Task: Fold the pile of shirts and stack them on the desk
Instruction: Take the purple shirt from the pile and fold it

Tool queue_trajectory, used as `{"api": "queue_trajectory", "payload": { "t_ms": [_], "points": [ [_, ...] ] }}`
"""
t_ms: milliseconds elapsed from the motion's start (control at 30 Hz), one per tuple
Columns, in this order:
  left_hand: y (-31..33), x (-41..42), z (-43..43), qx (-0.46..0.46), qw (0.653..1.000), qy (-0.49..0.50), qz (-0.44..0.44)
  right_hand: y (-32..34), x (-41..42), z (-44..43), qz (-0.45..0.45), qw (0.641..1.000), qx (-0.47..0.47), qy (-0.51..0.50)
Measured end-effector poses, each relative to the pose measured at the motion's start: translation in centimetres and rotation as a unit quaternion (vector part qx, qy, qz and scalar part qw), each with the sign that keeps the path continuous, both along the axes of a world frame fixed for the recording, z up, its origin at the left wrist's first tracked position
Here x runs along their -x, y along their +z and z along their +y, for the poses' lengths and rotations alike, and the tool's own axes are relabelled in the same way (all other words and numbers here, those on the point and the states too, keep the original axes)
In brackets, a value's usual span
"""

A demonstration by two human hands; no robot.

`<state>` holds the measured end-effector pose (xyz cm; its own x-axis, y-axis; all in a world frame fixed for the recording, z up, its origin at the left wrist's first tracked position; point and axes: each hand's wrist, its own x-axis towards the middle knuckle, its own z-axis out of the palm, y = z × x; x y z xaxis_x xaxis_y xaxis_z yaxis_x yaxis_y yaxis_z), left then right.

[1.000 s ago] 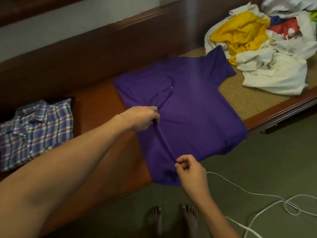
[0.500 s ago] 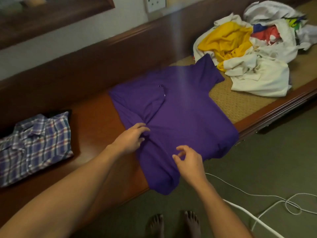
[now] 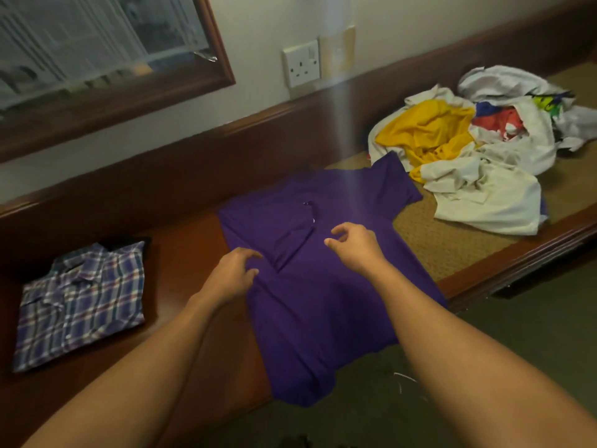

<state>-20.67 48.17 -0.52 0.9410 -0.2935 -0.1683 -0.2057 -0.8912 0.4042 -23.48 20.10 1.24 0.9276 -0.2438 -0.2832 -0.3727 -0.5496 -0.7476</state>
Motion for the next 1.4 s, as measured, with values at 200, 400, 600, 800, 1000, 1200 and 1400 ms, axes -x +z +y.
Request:
{"api": "queue_trajectory", "payload": {
  "t_ms": [200,400,600,800,1000,1200,1400],
  "points": [
    [-0.8,-3.3,2.7,0.029,0.998,0.047,-0.005,-1.7,-7.6,0.0,0.074,0.991,0.049,0.101],
    [-2.0,-8.5,5.4,0.018,0.998,0.067,-0.001,-1.9,-14.8,-0.7,0.125,0.953,0.184,0.204],
    [-3.2,-12.9,5.4,0.023,0.997,0.07,0.027,-3.3,-18.4,0.7,0.16,0.947,0.166,0.222],
    [-3.7,-16.3,4.9,0.002,0.997,0.058,0.044,-4.2,-20.0,0.9,0.193,0.948,0.134,0.213],
    [-5.0,-18.7,4.4,-0.014,0.998,0.034,0.053,-5.9,-21.0,1.7,0.196,0.95,0.146,0.193],
    [-6.0,-20.3,3.9,-0.051,0.995,0.028,0.085,-7.2,-21.5,2.6,0.185,0.946,0.181,0.192],
    [-6.7,-20.6,3.5,-0.086,0.991,0.03,0.101,-7.2,-21.8,2.2,0.147,0.969,0.118,0.157]
  ]
}}
